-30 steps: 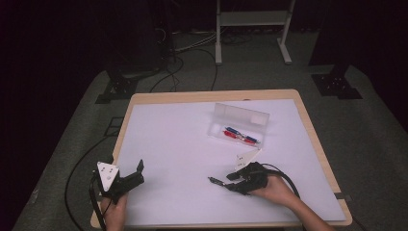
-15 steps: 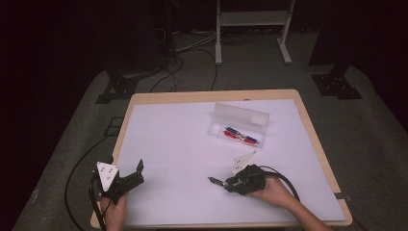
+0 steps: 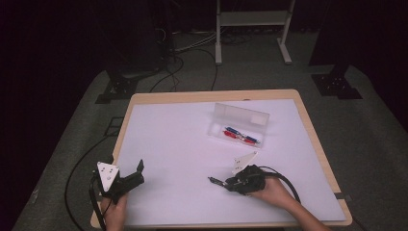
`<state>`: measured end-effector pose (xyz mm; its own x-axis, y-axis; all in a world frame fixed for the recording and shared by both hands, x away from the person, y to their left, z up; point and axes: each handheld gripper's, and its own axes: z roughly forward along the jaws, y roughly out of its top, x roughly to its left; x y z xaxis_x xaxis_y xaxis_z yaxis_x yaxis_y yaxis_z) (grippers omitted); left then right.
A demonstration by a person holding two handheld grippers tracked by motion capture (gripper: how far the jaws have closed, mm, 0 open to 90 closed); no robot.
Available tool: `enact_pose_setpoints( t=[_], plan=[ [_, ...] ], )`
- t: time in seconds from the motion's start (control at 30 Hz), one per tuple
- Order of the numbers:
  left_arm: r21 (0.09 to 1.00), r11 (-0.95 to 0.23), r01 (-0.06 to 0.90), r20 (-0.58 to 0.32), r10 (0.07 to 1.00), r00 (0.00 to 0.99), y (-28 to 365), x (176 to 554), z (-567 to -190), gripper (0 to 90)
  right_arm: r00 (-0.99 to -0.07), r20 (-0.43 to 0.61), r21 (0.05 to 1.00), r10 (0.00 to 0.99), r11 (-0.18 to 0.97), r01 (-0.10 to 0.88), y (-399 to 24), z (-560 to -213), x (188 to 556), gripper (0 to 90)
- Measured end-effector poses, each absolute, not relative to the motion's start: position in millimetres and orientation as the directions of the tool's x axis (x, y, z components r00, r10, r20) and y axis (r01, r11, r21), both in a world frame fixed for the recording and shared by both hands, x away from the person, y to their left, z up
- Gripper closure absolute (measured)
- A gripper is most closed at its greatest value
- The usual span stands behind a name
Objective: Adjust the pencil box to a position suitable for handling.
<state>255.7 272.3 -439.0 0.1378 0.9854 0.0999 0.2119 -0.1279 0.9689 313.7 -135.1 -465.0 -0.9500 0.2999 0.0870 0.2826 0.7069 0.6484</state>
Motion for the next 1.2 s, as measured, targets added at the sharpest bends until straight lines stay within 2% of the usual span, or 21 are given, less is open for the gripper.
enact_pose_setpoints(
  t=[0.33, 0.8, 1.2],
  plan=[
    [0.970, -0.126, 0.208, 0.099, 0.986, 0.138, 272.5, 255.6, -438.9, 0.4, -0.949, 0.119, 0.652, 0.293, 0.698, 0.297, -136.5, -465.7, 315.8, 78.2],
    [0.970, -0.125, 0.209, 0.098, 0.986, 0.137, 272.7, 255.8, -438.9, 0.4, -0.950, 0.133, 0.653, 0.284, 0.695, 0.299, -136.4, -464.2, 315.2, 78.7],
    [0.969, -0.130, 0.208, 0.102, 0.985, 0.139, 274.1, 256.7, -439.7, 0.4, -0.942, 0.134, 0.676, 0.308, 0.666, 0.314, -148.2, -449.0, 321.3, 78.7]
  ],
)
